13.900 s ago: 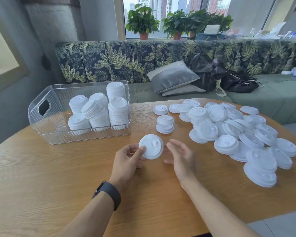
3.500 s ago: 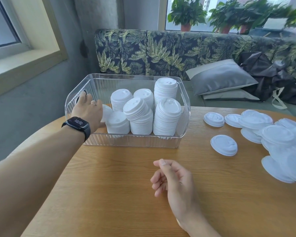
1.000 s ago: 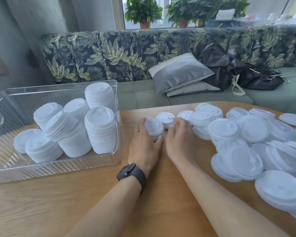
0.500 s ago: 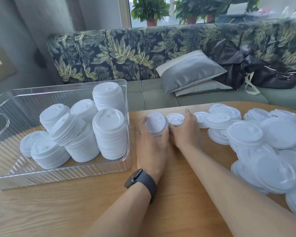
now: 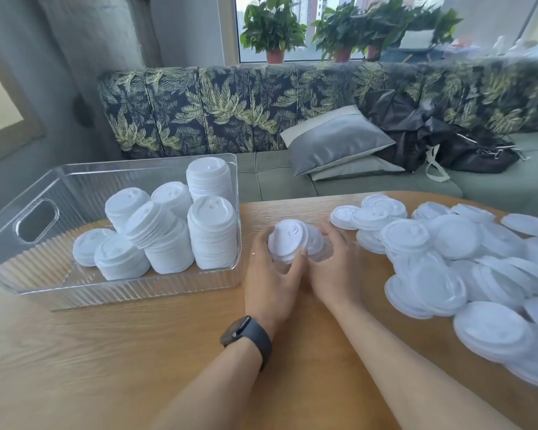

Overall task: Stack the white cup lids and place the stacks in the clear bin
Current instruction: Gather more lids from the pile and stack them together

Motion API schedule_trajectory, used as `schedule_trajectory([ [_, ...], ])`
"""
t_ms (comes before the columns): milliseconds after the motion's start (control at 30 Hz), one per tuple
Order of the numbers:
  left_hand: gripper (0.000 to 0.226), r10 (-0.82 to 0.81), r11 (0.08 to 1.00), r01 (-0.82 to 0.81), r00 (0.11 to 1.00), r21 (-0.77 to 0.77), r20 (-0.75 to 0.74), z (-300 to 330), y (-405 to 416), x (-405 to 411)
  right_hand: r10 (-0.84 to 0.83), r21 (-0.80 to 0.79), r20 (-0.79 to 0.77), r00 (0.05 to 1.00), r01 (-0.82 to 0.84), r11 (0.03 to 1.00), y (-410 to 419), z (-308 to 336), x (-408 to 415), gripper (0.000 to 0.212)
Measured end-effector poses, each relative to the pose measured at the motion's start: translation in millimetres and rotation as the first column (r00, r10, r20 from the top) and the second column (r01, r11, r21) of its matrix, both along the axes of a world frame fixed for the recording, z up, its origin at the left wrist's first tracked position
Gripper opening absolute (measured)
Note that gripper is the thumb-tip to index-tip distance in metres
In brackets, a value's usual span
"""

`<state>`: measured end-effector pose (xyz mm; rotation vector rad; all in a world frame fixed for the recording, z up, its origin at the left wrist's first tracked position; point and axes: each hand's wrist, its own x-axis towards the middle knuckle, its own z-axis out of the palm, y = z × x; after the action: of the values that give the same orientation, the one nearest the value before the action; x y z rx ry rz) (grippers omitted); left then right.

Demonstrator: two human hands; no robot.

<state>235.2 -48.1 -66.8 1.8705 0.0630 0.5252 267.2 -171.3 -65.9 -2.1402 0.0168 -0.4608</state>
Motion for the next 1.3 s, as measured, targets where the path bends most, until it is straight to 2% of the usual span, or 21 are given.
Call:
schedule_trajectory([
  [133, 0.064, -0.051, 0.997, 0.049, 0.998, -0.06, -0.022, -0.5, 8.6, -40.1, 0.077, 0.236, 0.01, 0.997, -0.077, 0.969, 0.5, -1.1, -46.9, 0.075],
  [233, 0.06, -0.075, 0.996, 0.074, 0.997, -0.049, -0.017, 3.3, 14.2, -73.1, 0.064, 0.299, 0.001, 0.998, -0.062, 0.952, -1.4, 0.7, -83.8, 0.078],
  [333, 0.059, -0.075, 0.997, 0.074, 0.997, -0.032, -0.02, 5.1, 20.1, -104.6, 0.061, 0.358, -0.04, 0.997, -0.043, 0.933, -2.8, 2.1, -117.8, 0.09],
  [433, 0.072, -0.077, 0.997, 0.078, 0.996, 0.006, -0.035, 3.3, 25.3, -130.2, 0.083, 0.413, -0.102, 0.991, -0.033, 0.91, -3.2, 1.6, -144.1, 0.088],
  [533, 0.073, -0.107, 0.991, 0.111, 0.993, 0.079, -0.056, 2.4, 28.8, -153.0, 0.138, 0.486, -0.159, 0.978, -0.044, 0.873, -5.4, 4.1, -165.7, 0.086],
  [667, 0.076, -0.159, 0.96, 0.18, 0.981, 0.214, -0.114, 3.4, 30.6, -175.2, 0.271, 0.635, -0.248, 0.93, -0.055, 0.771, -14.2, 7.5, -178.0, 0.08],
  [867, 0.076, -0.229, 0.926, 0.268, 0.959, 0.267, -0.169, -0.4, 31.9, -186.9, 0.425, 0.776, -0.261, 0.867, -0.073, 0.626, -24.5, 13.1, -183.0, 0.073],
  [1100, 0.08, -0.257, 0.907, 0.298, 0.951, 0.296, -0.17, -4.7, 32.1, -182.1, 0.459, 0.868, -0.23, 0.858, -0.033, 0.496, -30.0, 10.2, -180.0, 0.057],
  [1300, 0.082, -0.247, 0.904, 0.286, 0.956, 0.316, -0.159, -6.8, 31.8, -178.7, 0.522, 0.957, -0.183, 0.833, 0.03, 0.288, -29.0, 8.2, -179.3, 0.044],
])
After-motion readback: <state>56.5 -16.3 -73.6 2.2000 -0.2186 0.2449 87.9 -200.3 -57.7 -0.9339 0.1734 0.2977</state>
